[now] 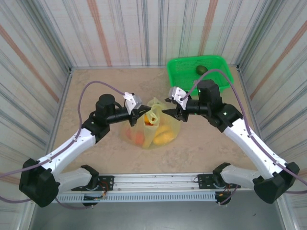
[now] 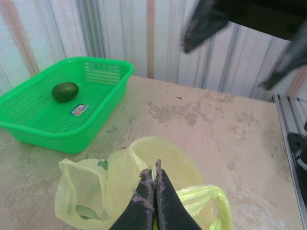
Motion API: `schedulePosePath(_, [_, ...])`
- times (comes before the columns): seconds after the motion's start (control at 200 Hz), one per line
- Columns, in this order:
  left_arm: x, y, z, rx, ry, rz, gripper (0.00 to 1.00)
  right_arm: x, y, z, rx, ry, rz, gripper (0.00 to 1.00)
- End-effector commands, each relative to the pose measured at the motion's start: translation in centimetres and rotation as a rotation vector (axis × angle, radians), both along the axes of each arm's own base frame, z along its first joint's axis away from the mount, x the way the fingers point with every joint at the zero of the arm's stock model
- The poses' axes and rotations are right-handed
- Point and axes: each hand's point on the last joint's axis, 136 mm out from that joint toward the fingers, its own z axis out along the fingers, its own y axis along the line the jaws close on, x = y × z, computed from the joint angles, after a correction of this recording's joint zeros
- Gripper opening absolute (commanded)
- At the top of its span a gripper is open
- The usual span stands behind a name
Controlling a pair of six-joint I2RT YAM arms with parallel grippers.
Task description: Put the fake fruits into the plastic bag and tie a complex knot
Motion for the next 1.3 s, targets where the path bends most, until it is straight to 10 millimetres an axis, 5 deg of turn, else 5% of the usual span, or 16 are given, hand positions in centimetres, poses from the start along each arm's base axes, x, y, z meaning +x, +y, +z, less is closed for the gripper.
schedulePosePath(0.0, [-1.0,-0.5,0.5,0.043,-0.071,-0.053,0.0,-0.6,0.4,-2.3,-0.123,-0.077,0.183,0.57])
schedulePosePath(0.14, [-1.3,-0.3,-0.2,0.028,-0.109,-0.055,0.0,-0.3,1.9,-2.7,-0.098,-0.044,0.246,0.66])
schedulePosePath(0.386, [-1.9,-0.3,-0.2,0.005,-0.132,-0.075,0.0,0.0,3.9,-3.7,-0.079,0.001,0.301,0.67])
schedulePosePath(1.022, [-2.7,-0.2,0.5,-0.016,-0.157,-0.102,0.0,0.9,6.7,-7.1,-0.143,0.111,0.366,0.54])
schedulePosePath(1.292, [-2.6,-0.1,0.5,-0.01,-0.158,-0.093,0.0,0.1,6.9,-7.8,-0.154,0.175,0.384,0.22])
